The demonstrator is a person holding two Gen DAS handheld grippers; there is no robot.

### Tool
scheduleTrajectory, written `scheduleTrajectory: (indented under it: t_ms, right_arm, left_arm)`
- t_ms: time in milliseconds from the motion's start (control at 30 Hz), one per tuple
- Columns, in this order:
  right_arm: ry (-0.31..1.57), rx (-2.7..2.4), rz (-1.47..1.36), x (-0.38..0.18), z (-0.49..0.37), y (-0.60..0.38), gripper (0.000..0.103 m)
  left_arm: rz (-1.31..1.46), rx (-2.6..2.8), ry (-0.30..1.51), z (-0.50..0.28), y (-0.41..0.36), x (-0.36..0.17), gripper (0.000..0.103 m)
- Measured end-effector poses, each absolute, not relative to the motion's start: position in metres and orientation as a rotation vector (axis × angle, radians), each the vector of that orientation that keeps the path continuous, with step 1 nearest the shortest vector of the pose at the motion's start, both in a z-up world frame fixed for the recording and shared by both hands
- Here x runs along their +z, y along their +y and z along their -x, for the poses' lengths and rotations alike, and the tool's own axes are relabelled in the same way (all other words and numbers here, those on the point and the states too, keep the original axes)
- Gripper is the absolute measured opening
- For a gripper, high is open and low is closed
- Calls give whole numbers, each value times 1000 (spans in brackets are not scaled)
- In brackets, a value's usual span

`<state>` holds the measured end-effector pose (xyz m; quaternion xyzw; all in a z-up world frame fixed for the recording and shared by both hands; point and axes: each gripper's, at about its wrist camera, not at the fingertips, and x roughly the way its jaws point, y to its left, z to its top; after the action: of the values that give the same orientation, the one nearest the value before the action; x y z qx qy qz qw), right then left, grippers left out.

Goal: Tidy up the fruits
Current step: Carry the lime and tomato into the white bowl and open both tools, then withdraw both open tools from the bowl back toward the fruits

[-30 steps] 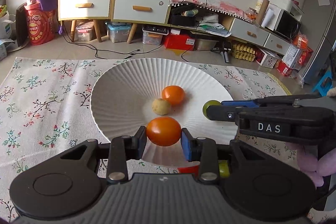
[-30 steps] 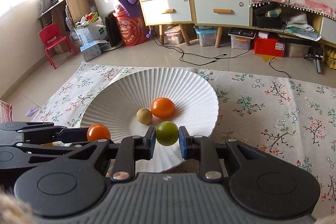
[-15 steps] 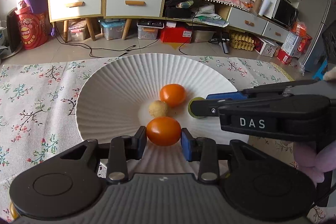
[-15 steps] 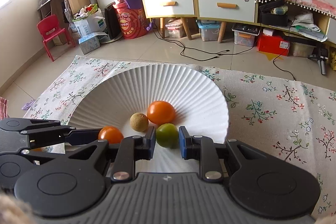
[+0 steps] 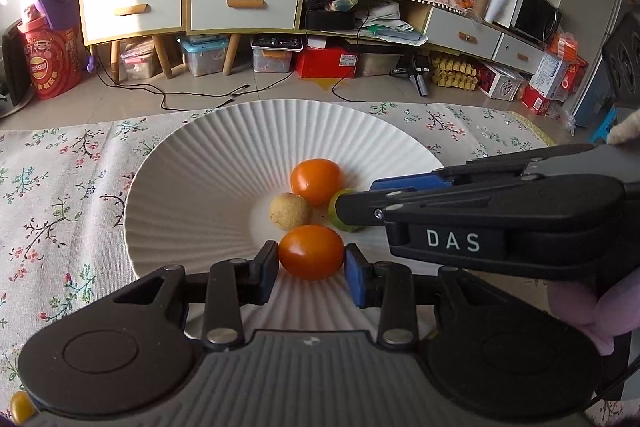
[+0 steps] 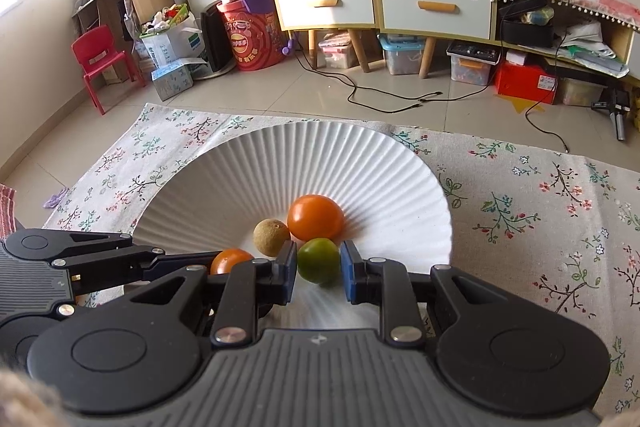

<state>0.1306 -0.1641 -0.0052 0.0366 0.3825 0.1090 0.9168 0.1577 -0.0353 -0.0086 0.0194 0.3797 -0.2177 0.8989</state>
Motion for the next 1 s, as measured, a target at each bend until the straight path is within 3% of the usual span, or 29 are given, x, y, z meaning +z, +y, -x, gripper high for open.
scheduleTrajectory:
  t_ms: [100,200,433,700,1000]
  right_arm:
    - [782,228,-89,-3,-128,-166,32]
    - [769,213,-94,1,-123,-168,34]
    - [742,196,-114,12,-106,-179,48]
    - [716,160,-119,21,-83,-187,63]
    - [708,139,-135,23,-59,-190,74]
  left_arm:
    - [-42,-450,774,-155,-35,-7,41]
    - [-39,-452,768,-151,-34,-5,49]
    - [-38,-453,757,-135,-28,1,59]
    - [-38,-436,713,-110,-20,15,82]
    - [-77,-447,711,-84,-17,20,91]
